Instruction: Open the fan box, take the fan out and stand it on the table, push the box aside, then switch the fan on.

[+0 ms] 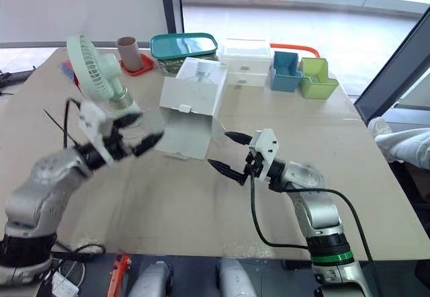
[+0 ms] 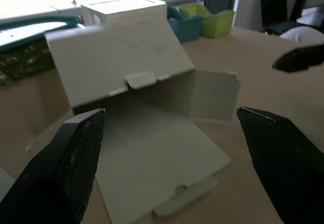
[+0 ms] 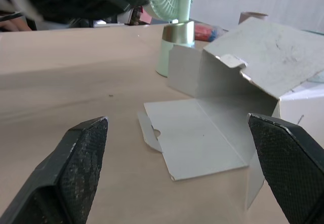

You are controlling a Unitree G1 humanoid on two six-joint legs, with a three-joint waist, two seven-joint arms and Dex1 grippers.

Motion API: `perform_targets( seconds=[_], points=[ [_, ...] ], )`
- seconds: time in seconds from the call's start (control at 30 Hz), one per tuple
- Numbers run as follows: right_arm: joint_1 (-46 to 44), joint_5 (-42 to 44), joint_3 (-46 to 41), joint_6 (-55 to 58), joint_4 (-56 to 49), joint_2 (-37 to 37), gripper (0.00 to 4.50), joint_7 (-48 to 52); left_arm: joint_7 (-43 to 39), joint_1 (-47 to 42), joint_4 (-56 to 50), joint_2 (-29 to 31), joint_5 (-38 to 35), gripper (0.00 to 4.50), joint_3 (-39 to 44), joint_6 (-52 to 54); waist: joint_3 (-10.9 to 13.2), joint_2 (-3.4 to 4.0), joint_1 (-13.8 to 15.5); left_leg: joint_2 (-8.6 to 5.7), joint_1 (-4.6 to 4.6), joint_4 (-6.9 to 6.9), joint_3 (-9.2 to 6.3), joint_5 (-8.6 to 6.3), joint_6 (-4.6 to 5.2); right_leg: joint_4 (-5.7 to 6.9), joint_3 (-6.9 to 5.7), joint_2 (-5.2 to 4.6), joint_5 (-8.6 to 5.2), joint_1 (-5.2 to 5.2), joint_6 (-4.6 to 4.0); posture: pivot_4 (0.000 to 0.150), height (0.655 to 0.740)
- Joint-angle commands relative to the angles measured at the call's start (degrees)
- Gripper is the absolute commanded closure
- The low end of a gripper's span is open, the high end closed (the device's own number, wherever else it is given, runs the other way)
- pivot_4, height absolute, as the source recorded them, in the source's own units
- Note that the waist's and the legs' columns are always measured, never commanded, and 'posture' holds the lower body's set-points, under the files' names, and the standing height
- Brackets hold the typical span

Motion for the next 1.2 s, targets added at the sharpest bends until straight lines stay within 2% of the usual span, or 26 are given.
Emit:
perform_targets(
  seconds=[0.03,0.17,0.23,0.47,0.63,0.93,1.2],
  points=[
    [0.7,-0.9,0.1,-0.7,-3.2,0.5,0.00,-2.1,-4.9,2.6,1.0,1.8,0.9,0.10,0.4,-5.0,0.0,0.00,0.1,-0.01,0.01,0.00,0.00,0.00,0.00,0.00,0.02,0.00,-0.01,0.02,0.02,0.150,0.7400],
    [1.2,-2.5,0.4,-0.2,-3.4,0.9,0.00,-4.3,-10.9,5.6,6.4,3.9,3.9,0.10,-0.8,-12.1,0.0,0.00,0.2,-0.03,0.03,0.02,0.04,0.00,0.01,0.00,0.05,0.00,-0.03,0.04,0.03,0.150,0.7400],
    [1.1,-3.7,0.5,0.9,-3.3,1.7,0.00,-6.8,-13.2,5.0,8.0,4.0,3.2,0.10,-0.5,-13.5,0.0,0.00,0.1,-0.01,0.03,0.00,0.05,0.00,0.02,0.00,0.05,0.01,-0.04,0.01,0.01,0.150,0.7400],
    [-5.6,-9.5,2.1,4.3,1.4,7.5,0.00,-17.1,-19.5,3.0,16.5,4.7,6.6,0.10,-1.2,-23.1,0.0,0.01,-0.2,0.02,0.04,-0.04,0.10,0.00,0.02,0.00,0.07,0.03,-0.04,-0.03,-0.04,0.150,0.7400],
    [-10.8,-13.2,1.6,4.0,7.9,10.1,0.00,-23.3,-17.9,0.6,15.5,2.7,5.8,0.10,-1.7,-21.5,0.0,0.00,0.2,-0.01,-0.02,-0.04,0.06,-0.01,0.03,-0.01,0.04,-0.01,-0.04,-0.03,-0.03,0.150,0.7400],
    [-18.3,-16.1,1.7,4.8,19.1,13.7,0.00,-28.1,-16.5,0.9,12.3,0.9,5.5,0.10,-2.9,-19.3,0.0,0.01,0.0,0.04,0.00,-0.06,0.09,-0.08,0.15,-0.02,0.03,0.00,-0.04,-0.07,-0.06,0.150,0.7400],
    [-21.6,-16.2,1.3,6.8,23.9,18.4,0.00,-32.2,-14.5,1.8,10.4,-0.2,5.3,0.10,-3.2,-18.0,0.0,0.01,-0.1,0.03,-0.02,-0.06,0.09,-0.08,0.16,-0.03,0.02,-0.02,-0.04,-0.06,-0.06,0.150,0.7400]
  ],
)
